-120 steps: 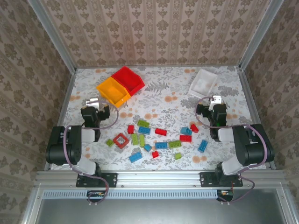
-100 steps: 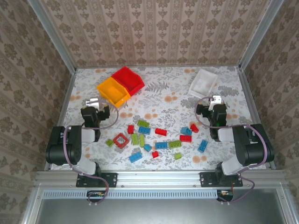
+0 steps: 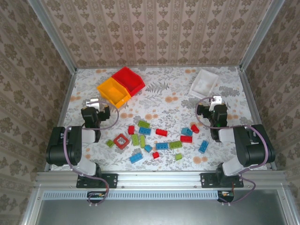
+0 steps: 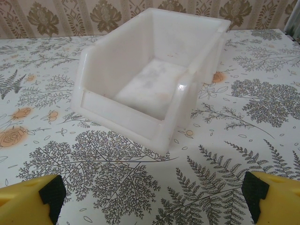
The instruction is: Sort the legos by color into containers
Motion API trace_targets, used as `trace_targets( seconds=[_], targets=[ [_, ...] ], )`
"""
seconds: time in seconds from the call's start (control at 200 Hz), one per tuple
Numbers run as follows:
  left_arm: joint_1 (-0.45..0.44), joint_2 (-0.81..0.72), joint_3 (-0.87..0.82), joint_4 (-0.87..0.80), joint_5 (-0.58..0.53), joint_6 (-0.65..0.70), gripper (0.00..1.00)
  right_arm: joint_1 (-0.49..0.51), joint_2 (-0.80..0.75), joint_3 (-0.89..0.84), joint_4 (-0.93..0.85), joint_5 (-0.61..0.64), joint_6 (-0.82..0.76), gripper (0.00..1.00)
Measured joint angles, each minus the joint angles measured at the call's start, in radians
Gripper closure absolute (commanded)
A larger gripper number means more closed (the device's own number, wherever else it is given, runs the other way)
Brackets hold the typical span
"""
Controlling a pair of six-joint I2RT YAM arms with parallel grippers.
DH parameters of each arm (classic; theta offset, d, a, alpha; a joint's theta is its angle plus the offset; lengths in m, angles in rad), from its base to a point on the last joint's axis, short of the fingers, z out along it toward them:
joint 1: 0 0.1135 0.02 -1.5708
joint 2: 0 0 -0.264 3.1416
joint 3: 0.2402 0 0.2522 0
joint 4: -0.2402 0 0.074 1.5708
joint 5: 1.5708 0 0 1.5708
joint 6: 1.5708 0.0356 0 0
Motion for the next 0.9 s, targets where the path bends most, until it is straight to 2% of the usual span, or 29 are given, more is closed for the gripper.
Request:
trace_targets(
  seconds=[0.245, 0.345, 0.405, 0.485, 0.615, 0.745, 0.83, 0.9],
  targets=[
    [0.000, 0.000, 0.000, 0.000, -0.002, 0.000, 0.00, 0.000, 0.000, -0.003, 0.009, 0.005, 0.001, 0.00],
    [-0.020, -0.026, 0.000, -0.027, -0.037, 0.009, 0.00, 0.000, -0.014, -0.021, 0.014, 0.012, 0.001, 0.00],
    [-0.054, -0.088, 0.000, -0.074, -0.080, 0.026, 0.00, 0.002, -0.065, -0.032, -0.022, 0.029, 0.001, 0.00],
    [-0.124, -0.211, 0.013, -0.147, -0.149, 0.044, 0.00, 0.018, -0.212, -0.033, -0.109, 0.066, 0.001, 0.00],
    [-0.232, -0.394, 0.148, -0.338, -0.240, 0.048, 0.00, 0.063, -0.511, 0.060, -0.348, 0.137, 0.022, 0.01],
    [-0.317, -0.460, 0.409, -0.570, -0.327, 0.012, 0.00, 0.108, -0.668, 0.333, -0.634, 0.201, 0.113, 0.00],
    [-0.324, -0.449, 0.632, -0.854, -0.353, -0.172, 0.00, 0.102, -0.694, 0.524, -0.828, 0.199, 0.254, 0.00],
    [-0.262, -0.430, 0.779, -1.059, -0.314, -0.358, 0.00, 0.062, -0.723, 0.579, -0.929, 0.138, 0.384, 0.00]
  ],
)
